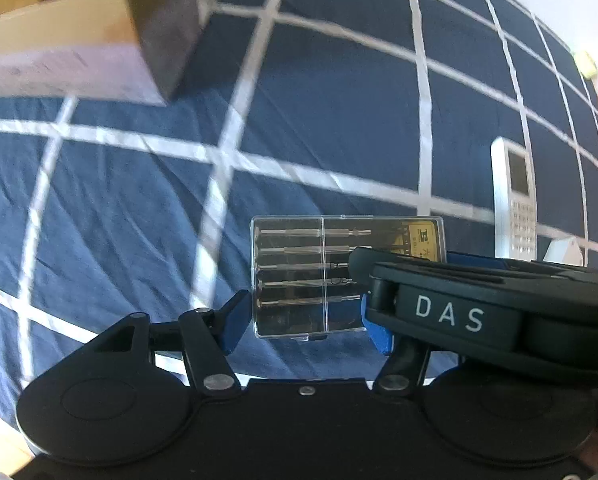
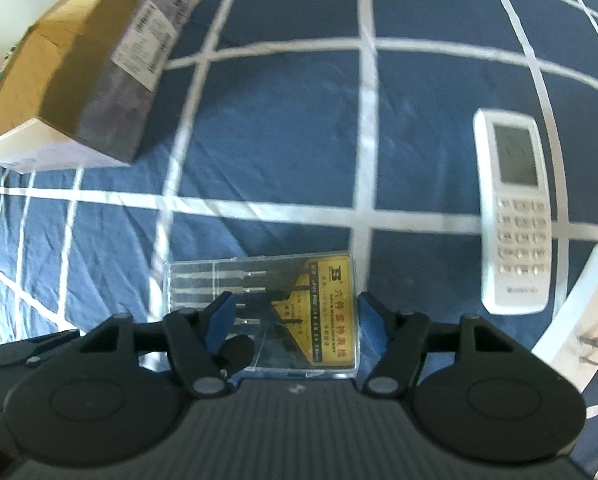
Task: Organize objects
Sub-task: 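Carry the screwdriver-set case with the right gripper and lower it into the box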
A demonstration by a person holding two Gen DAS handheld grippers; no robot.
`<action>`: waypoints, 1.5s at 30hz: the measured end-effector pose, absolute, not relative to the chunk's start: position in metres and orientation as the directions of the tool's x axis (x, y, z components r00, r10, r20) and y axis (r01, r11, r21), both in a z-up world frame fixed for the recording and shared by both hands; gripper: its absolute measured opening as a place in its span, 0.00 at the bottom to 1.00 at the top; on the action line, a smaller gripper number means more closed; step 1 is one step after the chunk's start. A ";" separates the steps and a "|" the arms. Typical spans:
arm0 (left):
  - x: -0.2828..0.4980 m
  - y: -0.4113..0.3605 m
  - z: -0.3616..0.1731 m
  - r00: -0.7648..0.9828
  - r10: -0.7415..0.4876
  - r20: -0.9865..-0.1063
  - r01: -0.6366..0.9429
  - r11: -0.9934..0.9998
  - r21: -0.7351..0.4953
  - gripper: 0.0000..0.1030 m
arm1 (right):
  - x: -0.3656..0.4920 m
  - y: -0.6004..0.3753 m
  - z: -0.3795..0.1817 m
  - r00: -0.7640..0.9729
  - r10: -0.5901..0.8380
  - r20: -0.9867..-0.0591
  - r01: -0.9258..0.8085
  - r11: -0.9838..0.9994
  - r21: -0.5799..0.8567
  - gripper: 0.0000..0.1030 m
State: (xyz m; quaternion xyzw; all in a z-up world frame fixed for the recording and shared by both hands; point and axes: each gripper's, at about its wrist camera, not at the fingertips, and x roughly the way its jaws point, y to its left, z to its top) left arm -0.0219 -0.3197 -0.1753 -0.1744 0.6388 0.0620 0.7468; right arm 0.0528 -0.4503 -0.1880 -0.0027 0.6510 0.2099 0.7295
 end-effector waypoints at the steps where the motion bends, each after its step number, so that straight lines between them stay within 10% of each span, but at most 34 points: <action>1: -0.021 -0.314 -0.170 0.183 -0.126 -0.975 -0.315 0.932 -0.180 0.58 | 0.054 -0.444 -0.183 0.070 0.307 -0.949 -0.312 0.910 0.271 0.65; 24: 0.014 -0.153 -0.066 0.315 -0.041 -0.948 -0.205 0.973 -0.110 0.58 | 0.079 -0.276 -0.078 0.228 0.392 -0.891 -0.272 0.904 0.328 0.65; 45: 0.092 -0.028 -0.074 0.325 -0.066 -0.943 -0.159 0.980 -0.123 0.58 | 0.144 -0.146 -0.080 0.263 0.364 -0.893 -0.241 0.922 0.305 0.65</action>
